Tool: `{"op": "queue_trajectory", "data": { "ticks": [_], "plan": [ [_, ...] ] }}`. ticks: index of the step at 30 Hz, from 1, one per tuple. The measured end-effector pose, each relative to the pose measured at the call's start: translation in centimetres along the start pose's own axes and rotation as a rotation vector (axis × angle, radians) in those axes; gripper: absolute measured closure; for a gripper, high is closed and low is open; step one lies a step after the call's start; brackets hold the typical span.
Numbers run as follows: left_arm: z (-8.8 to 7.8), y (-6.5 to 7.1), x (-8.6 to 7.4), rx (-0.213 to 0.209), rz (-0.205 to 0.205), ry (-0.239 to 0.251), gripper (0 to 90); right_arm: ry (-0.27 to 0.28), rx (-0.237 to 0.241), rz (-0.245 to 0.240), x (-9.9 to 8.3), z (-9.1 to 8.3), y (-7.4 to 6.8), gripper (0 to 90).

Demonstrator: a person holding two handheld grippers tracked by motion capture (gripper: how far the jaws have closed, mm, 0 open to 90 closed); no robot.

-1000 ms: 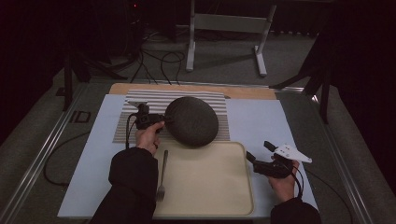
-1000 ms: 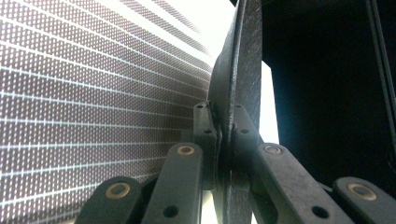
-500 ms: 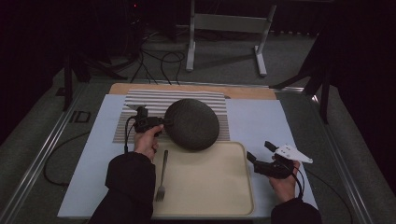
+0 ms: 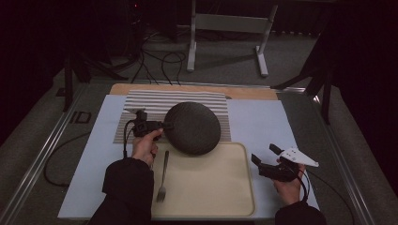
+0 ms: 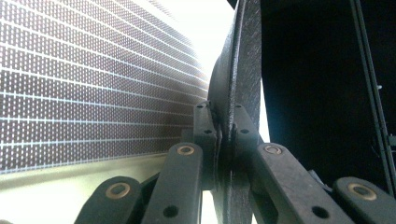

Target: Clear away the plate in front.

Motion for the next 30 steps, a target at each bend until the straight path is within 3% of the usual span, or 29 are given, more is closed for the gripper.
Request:
{"op": "queue_trajectory", "data": {
  "ticks": [15, 30],
  "plan": [
    [-0.5, 0.1, -1.2, -0.022, 0.029, -0.039, 85.5, -0.006, -0.006, 0.011, -0.3, 0.0, 0.3, 10.4],
    [-1.0, -0.4, -2.9, -0.042, 0.027, -0.069, 85.5, -0.012, -0.007, 0.012, -0.4, 0.2, 0.4, 10.4]
  ]
}}
Point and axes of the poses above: each handheld gripper's, and its own axes: z roughly forward along the jaws, x roughly out of its top, y roughly to its right, the point moved 3 cm from there along z, roughly forward along the jaws, and after that the axes turned 3 degrees about -x, right-handed, at the moved point
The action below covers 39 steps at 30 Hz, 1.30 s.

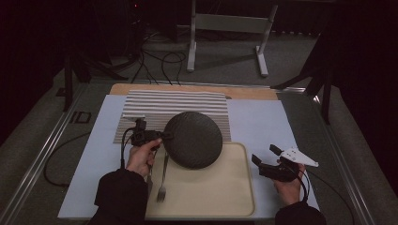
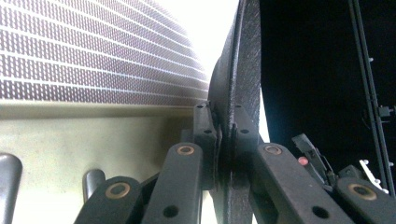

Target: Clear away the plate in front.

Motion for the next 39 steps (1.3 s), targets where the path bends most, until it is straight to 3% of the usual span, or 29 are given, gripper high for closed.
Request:
{"op": "queue_trajectory", "data": {
  "ticks": [39],
  "plan": [
    [0.5, -0.2, -3.0, -0.003, 0.017, -0.056, 85.4, -0.004, -0.002, -0.001, 0.0, 0.0, 0.0, 10.4]
  ]
}}
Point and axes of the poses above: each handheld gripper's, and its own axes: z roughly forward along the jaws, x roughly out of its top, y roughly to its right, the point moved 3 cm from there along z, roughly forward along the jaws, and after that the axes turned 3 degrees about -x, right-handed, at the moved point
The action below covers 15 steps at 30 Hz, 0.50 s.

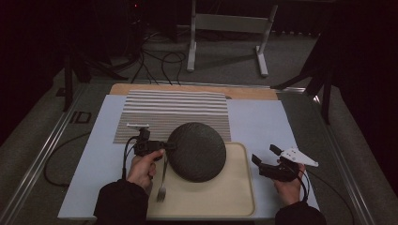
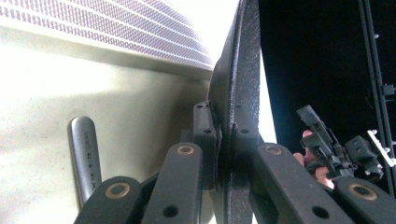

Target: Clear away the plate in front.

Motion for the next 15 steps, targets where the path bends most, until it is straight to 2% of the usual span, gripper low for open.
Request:
{"op": "queue_trajectory", "data": {
  "ticks": [15],
  "plan": [
    [-0.3, -0.3, -1.1, 0.003, -0.003, -0.016, 85.4, 0.001, 0.0, -0.001, 0.0, 0.1, 0.0, 10.4]
  ]
}}
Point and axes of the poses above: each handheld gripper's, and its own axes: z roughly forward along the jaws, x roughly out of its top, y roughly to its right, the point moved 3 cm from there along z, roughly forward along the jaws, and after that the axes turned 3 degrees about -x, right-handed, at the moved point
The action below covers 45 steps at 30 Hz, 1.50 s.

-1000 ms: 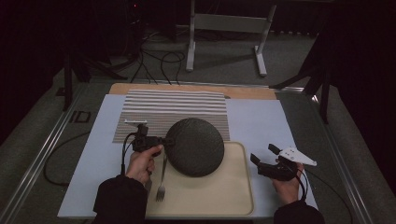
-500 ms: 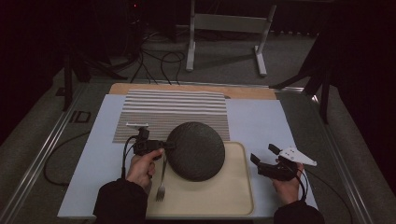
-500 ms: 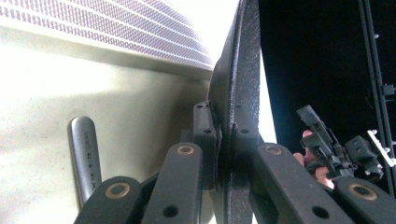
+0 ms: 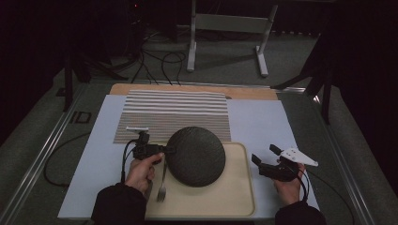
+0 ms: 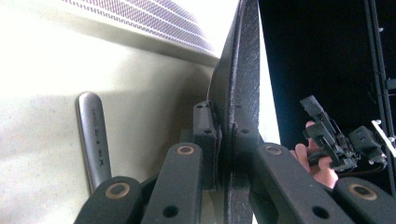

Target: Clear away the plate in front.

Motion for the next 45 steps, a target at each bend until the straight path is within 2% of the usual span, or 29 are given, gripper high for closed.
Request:
{"op": "queue_trajectory", "data": {
  "ticks": [10, 14, 16, 18, 23, 27, 32, 35, 37, 41, 45],
  "plan": [
    [0.1, 0.2, -0.9, -0.002, 0.015, -0.037, 85.2, 0.0, -0.001, 0.0, 0.0, 0.0, 0.0, 10.4],
    [0.2, 0.1, -1.2, 0.012, 0.023, -0.054, 85.3, -0.001, -0.003, 0.0, 0.0, 0.0, 0.0, 10.4],
    [0.2, 0.0, -1.4, 0.019, 0.025, -0.068, 84.9, -0.001, -0.004, 0.0, 0.0, 0.0, 0.0, 10.4],
    [0.2, -0.1, -1.5, 0.008, 0.027, -0.081, 84.9, -0.001, -0.004, -0.001, 0.0, 0.0, 0.0, 10.4],
    [0.6, 0.0, -1.7, 0.002, 0.054, -0.146, 85.3, -0.001, -0.004, 0.001, 0.0, 0.0, 0.0, 10.4],
    [0.5, 0.2, -1.7, 0.027, 0.092, -0.169, 85.2, 0.001, -0.007, -0.001, 0.0, 0.0, 0.0, 10.4],
    [0.6, 0.7, -1.8, 0.096, 0.18, -0.226, 80.7, -0.005, -0.007, -0.003, 0.0, 0.0, -0.1, 10.4],
    [0.8, 0.8, -1.7, 0.144, 0.214, -0.245, 77.5, -0.001, -0.006, -0.005, 0.0, 0.0, -0.1, 10.4],
    [1.0, 0.7, -1.8, 0.155, 0.235, -0.265, 75.1, -0.002, -0.006, -0.004, 0.0, 0.0, -0.1, 10.4],
    [1.2, 0.7, -1.8, 0.166, 0.248, -0.286, 73.5, -0.004, -0.006, -0.004, 0.0, 0.1, -0.1, 10.4],
    [1.4, 0.4, -1.9, 0.179, 0.244, -0.307, 71.7, -0.003, -0.008, -0.003, 0.0, 0.0, -0.1, 10.4]
  ]
}}
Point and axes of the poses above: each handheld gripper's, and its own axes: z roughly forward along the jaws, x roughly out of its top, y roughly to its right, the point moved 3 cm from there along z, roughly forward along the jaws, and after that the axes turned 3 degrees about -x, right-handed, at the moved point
